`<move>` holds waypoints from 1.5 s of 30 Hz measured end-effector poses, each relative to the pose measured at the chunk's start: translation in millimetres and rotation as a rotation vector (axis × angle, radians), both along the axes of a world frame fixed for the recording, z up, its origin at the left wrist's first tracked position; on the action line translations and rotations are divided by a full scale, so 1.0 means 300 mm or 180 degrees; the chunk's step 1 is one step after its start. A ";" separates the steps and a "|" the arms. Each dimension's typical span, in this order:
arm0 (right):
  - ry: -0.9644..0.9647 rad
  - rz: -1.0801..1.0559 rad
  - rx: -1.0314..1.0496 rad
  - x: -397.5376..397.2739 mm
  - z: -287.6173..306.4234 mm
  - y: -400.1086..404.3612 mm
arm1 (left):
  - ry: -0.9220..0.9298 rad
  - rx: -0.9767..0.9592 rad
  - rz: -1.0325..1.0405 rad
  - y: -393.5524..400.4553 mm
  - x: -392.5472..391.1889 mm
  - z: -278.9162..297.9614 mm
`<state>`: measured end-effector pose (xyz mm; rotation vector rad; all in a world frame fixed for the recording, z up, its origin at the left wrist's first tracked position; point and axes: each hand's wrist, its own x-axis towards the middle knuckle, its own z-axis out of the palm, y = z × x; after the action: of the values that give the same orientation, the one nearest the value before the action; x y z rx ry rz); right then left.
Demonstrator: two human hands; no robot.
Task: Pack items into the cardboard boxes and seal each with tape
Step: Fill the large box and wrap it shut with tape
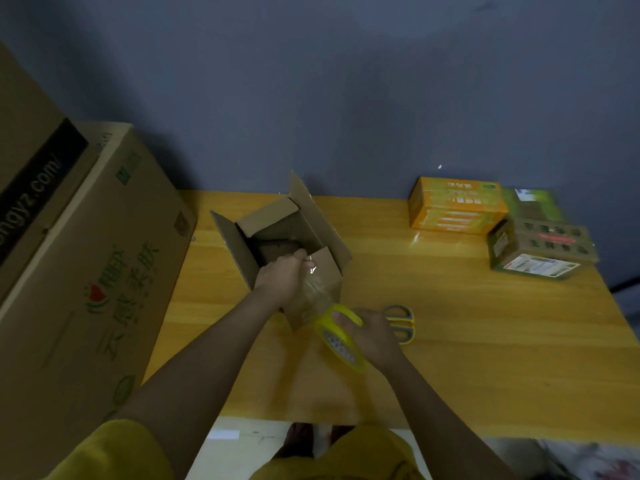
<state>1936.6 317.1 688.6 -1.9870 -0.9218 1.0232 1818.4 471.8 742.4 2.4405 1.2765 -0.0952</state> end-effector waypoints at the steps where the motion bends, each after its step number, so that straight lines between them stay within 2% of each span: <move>1: -0.0028 -0.0064 -0.0030 -0.017 -0.017 -0.015 | -0.0055 -0.0070 0.0024 -0.009 -0.001 -0.012; 5: 0.0069 -0.0534 -0.0063 -0.055 -0.057 -0.015 | -0.0449 -0.0214 0.0159 -0.021 0.019 -0.036; 7: -0.0008 -0.0458 -0.0270 -0.067 -0.060 0.016 | -0.0545 -0.0199 0.0187 -0.003 0.006 -0.043; 11: 0.0028 -0.0205 -0.0584 -0.084 -0.106 0.042 | -0.0391 -0.0041 -0.0036 0.019 -0.011 -0.061; 15: 0.0023 -0.0259 -0.0775 -0.079 -0.147 0.027 | -0.0302 0.0113 -0.0206 0.025 -0.016 -0.083; 19: 0.0016 -0.0063 -0.0608 -0.076 -0.145 0.017 | -0.0265 0.0287 -0.0339 0.057 -0.016 -0.068; 24: -0.0133 0.0356 -0.0587 -0.096 -0.209 -0.033 | 0.0167 0.0554 -0.0396 0.041 -0.016 -0.061; 29: 0.0168 0.0405 -0.0413 -0.098 -0.190 -0.043 | -0.0032 0.0600 -0.0265 0.017 -0.021 -0.060; 31: 0.0342 0.0171 -0.0221 -0.084 -0.173 -0.048 | -0.0185 0.0441 -0.0287 0.015 -0.022 -0.053; 32: 0.0166 -0.0152 -0.0009 -0.065 -0.175 -0.055 | -0.0184 0.0384 -0.0307 0.016 -0.024 -0.050; 33: -0.0266 -0.0479 0.0162 -0.032 -0.192 -0.059 | -0.0135 0.0383 -0.0323 0.017 -0.026 -0.047; 35: -0.1436 -0.0597 -0.0189 0.065 -0.227 -0.049 | -0.0010 0.0474 -0.0357 0.015 -0.031 -0.041; 36: -0.1796 -0.0415 -0.0555 0.116 -0.237 -0.042 | 0.0037 0.0508 -0.0375 0.011 -0.031 -0.038; 40: -0.2097 0.0939 -0.1763 0.233 -0.268 -0.005 | 0.0059 0.0521 -0.0291 -0.004 -0.025 -0.020; 42: -0.2381 0.1387 -0.2024 0.248 -0.282 0.010 | 0.0015 0.0468 -0.0166 -0.010 -0.022 -0.013; 45: -0.2763 0.1487 -0.2049 0.261 -0.306 0.017 | -0.0044 0.0318 -0.0030 -0.017 -0.023 -0.001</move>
<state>2014.9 322.2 596.7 -2.9392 -1.7370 0.7107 1811.4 466.7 742.1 2.5267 1.2929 -0.0175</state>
